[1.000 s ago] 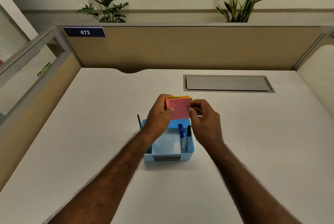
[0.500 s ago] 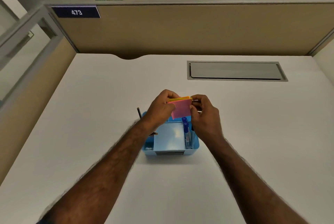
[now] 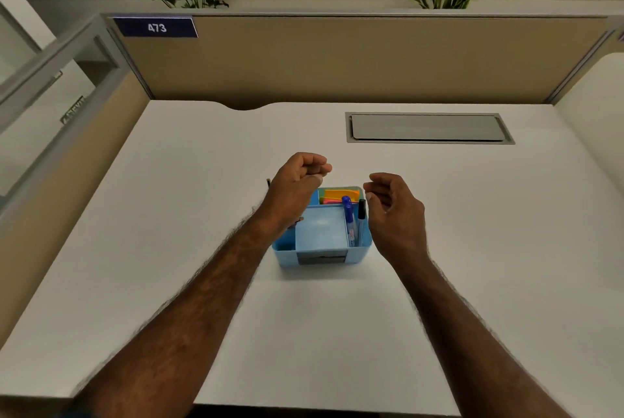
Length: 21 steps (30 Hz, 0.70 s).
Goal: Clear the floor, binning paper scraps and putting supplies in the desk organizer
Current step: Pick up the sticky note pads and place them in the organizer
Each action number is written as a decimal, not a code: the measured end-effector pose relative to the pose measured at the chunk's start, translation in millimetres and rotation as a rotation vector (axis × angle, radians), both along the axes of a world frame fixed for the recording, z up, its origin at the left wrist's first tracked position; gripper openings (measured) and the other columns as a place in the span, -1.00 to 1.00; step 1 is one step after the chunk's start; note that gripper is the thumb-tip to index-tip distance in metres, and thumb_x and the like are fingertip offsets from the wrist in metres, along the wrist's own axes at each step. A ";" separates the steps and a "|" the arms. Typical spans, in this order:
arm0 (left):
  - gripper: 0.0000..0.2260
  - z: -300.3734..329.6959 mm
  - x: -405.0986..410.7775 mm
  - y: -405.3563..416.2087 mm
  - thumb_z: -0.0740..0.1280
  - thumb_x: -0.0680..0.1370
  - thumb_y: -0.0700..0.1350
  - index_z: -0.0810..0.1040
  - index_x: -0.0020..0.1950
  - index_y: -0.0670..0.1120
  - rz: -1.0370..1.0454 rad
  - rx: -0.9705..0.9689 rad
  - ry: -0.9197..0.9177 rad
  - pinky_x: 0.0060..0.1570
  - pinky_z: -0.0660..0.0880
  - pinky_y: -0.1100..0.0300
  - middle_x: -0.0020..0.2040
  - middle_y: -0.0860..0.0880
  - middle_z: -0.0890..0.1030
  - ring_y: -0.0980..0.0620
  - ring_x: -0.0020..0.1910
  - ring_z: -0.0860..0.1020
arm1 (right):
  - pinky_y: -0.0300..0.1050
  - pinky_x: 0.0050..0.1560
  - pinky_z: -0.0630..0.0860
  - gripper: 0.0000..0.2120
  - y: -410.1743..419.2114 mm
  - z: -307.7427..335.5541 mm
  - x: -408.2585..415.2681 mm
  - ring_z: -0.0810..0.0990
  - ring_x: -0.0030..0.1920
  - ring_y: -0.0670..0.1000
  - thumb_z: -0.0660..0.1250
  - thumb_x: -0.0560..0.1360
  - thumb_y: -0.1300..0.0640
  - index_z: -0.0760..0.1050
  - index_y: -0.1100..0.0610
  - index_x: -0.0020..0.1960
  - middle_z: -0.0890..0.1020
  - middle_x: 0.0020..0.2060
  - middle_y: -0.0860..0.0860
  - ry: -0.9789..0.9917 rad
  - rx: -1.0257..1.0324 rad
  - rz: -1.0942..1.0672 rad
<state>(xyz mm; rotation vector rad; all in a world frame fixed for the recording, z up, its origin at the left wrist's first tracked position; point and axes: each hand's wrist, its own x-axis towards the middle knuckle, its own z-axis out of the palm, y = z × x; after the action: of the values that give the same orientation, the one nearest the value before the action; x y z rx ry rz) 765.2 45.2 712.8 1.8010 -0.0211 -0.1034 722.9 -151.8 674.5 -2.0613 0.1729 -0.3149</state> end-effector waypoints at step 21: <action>-0.74 -10.4 -265.2 -19.6 0.33 0.67 -0.23 0.49 0.36 -0.10 -0.133 -0.239 -0.102 0.25 0.56 0.31 0.27 0.04 0.69 0.11 0.28 0.64 | -0.62 0.09 0.44 -0.75 16.3 19.0 -262.6 0.60 0.03 -0.46 0.40 0.64 0.15 0.55 -0.06 0.28 0.66 0.06 -0.28 -0.037 -0.092 -0.122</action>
<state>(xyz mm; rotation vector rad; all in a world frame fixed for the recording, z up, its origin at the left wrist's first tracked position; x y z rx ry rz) 500.0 25.5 702.4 1.5638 -0.2179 -0.0999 460.2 -135.5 693.5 -2.1389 0.2666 -0.4434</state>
